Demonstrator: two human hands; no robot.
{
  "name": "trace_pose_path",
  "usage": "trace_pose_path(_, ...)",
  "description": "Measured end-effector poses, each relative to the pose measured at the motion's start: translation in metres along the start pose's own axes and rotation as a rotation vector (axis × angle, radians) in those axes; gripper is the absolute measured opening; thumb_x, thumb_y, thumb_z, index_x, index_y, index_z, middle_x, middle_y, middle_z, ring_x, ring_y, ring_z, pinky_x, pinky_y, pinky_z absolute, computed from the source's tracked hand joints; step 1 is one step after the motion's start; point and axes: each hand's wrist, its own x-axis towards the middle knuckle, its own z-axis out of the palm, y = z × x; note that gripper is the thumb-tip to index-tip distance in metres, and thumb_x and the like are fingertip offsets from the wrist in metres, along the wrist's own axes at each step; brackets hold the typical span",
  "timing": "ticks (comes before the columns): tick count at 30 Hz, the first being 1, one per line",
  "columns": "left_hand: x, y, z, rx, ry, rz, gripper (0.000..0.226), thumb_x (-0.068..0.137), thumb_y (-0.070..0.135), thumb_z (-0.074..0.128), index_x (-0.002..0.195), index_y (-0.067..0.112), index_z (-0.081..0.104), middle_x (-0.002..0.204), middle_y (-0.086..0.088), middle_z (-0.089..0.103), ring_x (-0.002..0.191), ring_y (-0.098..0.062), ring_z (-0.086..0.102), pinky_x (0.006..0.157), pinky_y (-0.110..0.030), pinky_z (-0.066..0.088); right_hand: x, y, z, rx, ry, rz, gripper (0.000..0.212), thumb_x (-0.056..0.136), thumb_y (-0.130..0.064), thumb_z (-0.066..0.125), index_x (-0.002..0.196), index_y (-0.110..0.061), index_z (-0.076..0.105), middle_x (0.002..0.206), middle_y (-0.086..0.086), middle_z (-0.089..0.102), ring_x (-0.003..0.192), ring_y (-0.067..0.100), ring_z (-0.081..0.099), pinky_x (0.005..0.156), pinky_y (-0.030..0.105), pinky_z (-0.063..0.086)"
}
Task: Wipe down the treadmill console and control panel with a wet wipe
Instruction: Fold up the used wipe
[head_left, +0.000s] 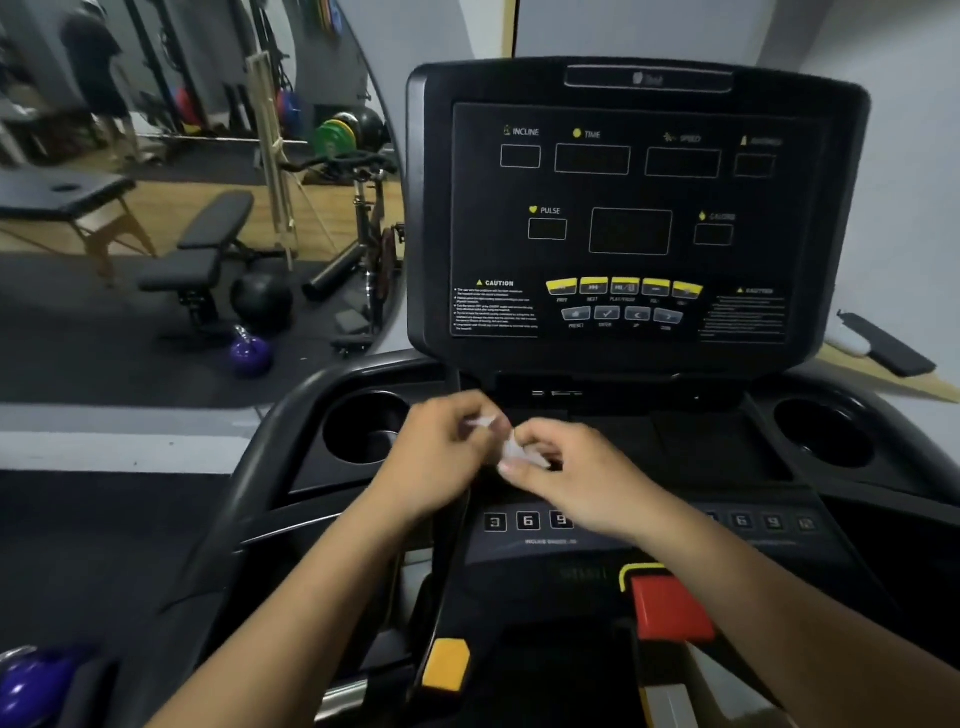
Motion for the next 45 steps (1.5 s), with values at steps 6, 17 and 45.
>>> trace_pose_path(6,0.021,0.054,0.031,-0.459,-0.018,-0.118,0.020,0.097,0.011,0.056,0.082,0.010,0.069,0.075,-0.005,0.070,0.069,-0.009,0.064,0.064,-0.020,0.049,-0.031,0.005,-0.050,0.527,0.309,0.111,0.013,0.094,-0.006,0.060,0.103,-0.008,0.069,0.096,0.012,0.075,0.093,0.023,0.072,0.088,0.038,0.057)
trace_pose_path(17,0.038,0.120,0.160,-0.763,-0.402,-0.158,0.028,0.102,0.014,0.047,0.079,0.015,0.064,0.077,-0.003,0.066,0.075,-0.017,0.063,0.073,-0.034,0.052,-0.162,0.044,-0.105,0.781,0.931,0.313,0.019,0.098,-0.019,0.051,0.097,-0.017,0.070,0.095,0.010,0.073,0.087,0.029,0.072,0.068,0.037,0.058)
trace_pose_path(45,-0.352,0.363,0.405,-0.519,-0.844,0.378,0.025,0.104,0.020,0.045,0.080,0.024,0.051,0.071,0.008,0.052,0.068,-0.008,0.050,0.064,-0.025,0.042,-0.689,0.033,-0.074,1.136,1.648,-0.019,0.025,0.082,0.006,0.054,0.100,-0.009,0.064,0.089,0.009,0.072,0.086,0.024,0.068,0.077,0.033,0.059)
